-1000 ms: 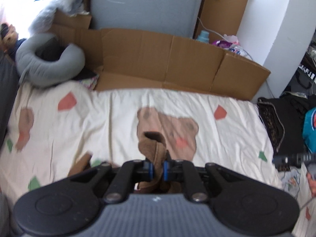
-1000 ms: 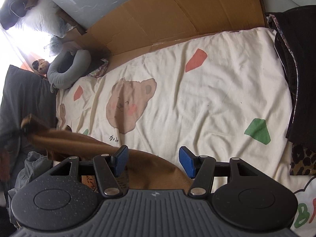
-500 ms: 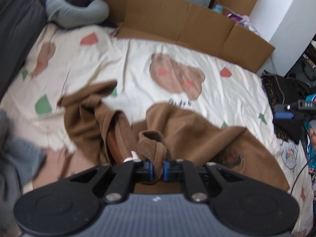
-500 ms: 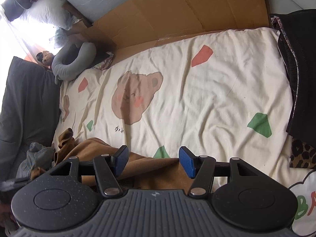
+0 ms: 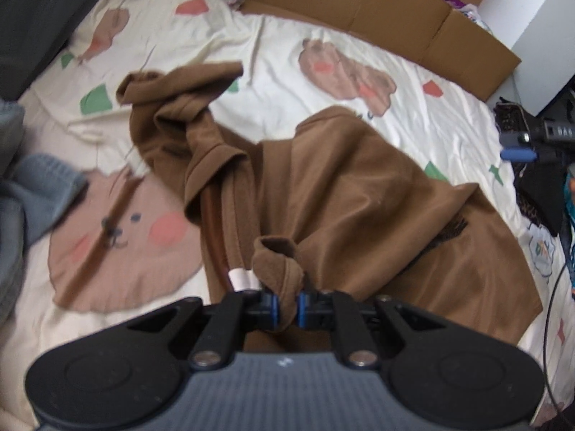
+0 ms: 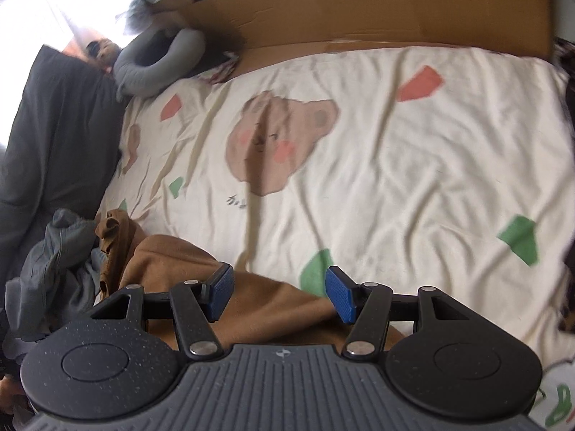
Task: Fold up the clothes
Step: 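Lift the collar with the left gripper and drag it across the shirt, then close the right gripper on the brown T-shirt edge while the left gripper holds the collar, then lift the brown T-shirt off the bed with both grippers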
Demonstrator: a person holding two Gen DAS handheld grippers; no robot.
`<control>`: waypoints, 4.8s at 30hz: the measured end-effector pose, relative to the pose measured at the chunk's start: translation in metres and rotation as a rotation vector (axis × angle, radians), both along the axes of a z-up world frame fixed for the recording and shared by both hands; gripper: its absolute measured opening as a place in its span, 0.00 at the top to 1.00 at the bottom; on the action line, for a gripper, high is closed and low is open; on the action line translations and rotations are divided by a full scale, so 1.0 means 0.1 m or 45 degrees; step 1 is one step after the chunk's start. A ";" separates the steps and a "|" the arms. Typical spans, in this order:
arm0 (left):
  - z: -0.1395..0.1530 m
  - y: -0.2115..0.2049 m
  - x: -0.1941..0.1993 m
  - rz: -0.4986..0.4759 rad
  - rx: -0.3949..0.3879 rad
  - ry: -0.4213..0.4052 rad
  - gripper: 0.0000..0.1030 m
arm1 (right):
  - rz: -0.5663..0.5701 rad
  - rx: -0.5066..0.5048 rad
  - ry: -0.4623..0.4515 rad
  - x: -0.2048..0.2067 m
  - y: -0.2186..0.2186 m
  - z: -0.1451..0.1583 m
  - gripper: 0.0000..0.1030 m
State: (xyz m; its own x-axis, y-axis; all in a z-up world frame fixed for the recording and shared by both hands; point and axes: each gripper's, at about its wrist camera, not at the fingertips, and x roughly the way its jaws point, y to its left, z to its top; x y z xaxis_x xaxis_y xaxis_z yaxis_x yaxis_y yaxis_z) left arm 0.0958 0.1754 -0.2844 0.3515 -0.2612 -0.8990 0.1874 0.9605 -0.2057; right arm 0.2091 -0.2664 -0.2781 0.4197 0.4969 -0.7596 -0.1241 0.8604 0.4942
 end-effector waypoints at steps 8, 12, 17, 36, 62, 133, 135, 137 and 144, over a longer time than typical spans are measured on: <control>-0.16 0.13 -0.22 0.003 0.021 0.069 0.90 | 0.167 -0.018 -0.014 0.24 0.49 -0.06 0.39; -0.23 0.17 -0.33 0.006 0.026 0.099 0.90 | 0.253 -0.023 0.005 0.29 0.74 -0.17 0.39; -0.32 0.23 -0.46 0.014 0.033 0.130 0.90 | 0.356 -0.026 0.044 0.27 1.02 -0.31 0.39; -0.39 0.22 -0.44 0.036 0.032 0.154 0.90 | 0.478 0.115 0.270 0.51 1.75 -0.79 0.54; 0.08 0.01 -0.51 0.015 -0.033 -0.060 0.90 | 0.378 -0.117 0.083 -0.30 0.67 -0.10 0.98; 0.44 -0.25 -0.06 -0.089 -0.008 -0.249 0.89 | 0.036 -0.260 0.128 0.08 -0.16 0.36 1.00; 0.51 -0.32 0.06 -0.122 0.007 -0.286 0.89 | -0.012 -0.256 0.115 0.02 -0.33 0.42 1.00; 0.56 -0.38 0.19 -0.146 0.007 -0.317 0.89 | -0.060 -0.253 0.100 -0.03 -0.51 0.48 1.00; 0.67 -0.75 0.61 -0.289 0.043 -0.406 0.89 | -0.208 -0.241 0.063 -0.19 -0.95 0.57 1.00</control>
